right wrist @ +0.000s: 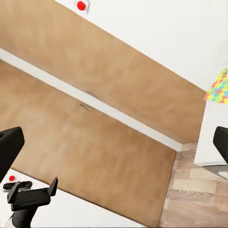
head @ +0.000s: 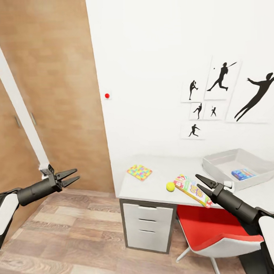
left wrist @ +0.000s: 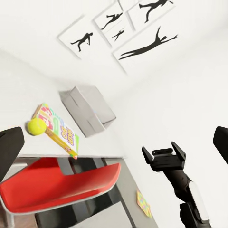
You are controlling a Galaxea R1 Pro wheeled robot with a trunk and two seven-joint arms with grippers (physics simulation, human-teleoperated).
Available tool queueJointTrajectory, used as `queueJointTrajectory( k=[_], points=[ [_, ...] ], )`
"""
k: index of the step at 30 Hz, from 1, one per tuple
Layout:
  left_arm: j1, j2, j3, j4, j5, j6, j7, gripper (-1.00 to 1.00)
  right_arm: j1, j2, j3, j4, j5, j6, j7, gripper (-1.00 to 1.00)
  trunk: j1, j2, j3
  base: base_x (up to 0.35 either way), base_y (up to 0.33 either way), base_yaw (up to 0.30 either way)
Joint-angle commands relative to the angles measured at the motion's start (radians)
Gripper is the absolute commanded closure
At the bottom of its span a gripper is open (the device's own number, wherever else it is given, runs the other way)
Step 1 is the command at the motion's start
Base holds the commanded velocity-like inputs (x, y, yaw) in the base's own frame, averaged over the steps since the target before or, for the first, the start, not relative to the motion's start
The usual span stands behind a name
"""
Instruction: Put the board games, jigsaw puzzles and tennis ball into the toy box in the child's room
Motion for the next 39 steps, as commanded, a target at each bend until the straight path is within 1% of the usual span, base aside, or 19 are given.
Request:
queueJointTrajectory(
  k=[1, 11, 17, 20, 26, 34, 39],
  points=[
    [-0.001, 0.000, 0.001, 0.000, -0.003, 0.003, -0.005, -1.00, -0.001, 0.000, -0.002, 0.000, 0.006, 0.005, 0.007, -1.00, 0.001, -0.002, -0.002, -0.081, 0.000, 0.290],
    [-0.001, -0.001, 0.002, 0.004, -0.002, -0.002, -0.005, -1.00, -0.001, 0.000, 0.005, 0.000, 0.007, 0.003, 0.004, -1.00, 0.001, -0.002, -0.002, -0.018, 0.000, 0.290],
    [-0.001, -0.002, 0.008, 0.004, -0.003, -0.003, -0.005, -1.00, -0.001, -0.001, 0.054, 0.001, 0.008, -0.034, 0.002, -1.00, 0.001, -0.002, -0.002, -0.001, 0.000, 0.290],
    [-0.001, -0.002, 0.014, 0.004, -0.005, -0.003, -0.004, -1.00, -0.001, -0.001, 0.069, 0.002, 0.009, -0.045, 0.001, -1.00, 0.001, -0.002, -0.002, 0.000, 0.000, 0.290],
    [-0.001, -0.002, 0.022, 0.004, -0.008, -0.004, -0.003, -1.00, -0.001, -0.001, 0.077, 0.005, 0.009, -0.050, 0.000, -1.00, 0.001, -0.002, -0.002, 0.000, 0.000, 0.290],
    [-0.001, -0.004, 0.020, 0.004, -0.014, -0.004, -0.002, -1.00, -0.001, 0.000, 0.080, 0.009, 0.009, -0.050, -0.003, -1.00, 0.001, -0.002, -0.002, 0.000, 0.000, 0.290],
    [-0.001, -0.005, 0.021, 0.004, -0.014, -0.005, -0.001, -1.00, -0.001, 0.000, 0.080, 0.009, 0.008, -0.051, -0.031, -1.00, 0.001, -0.002, -0.002, 0.000, 0.000, 0.290]
  ],
)
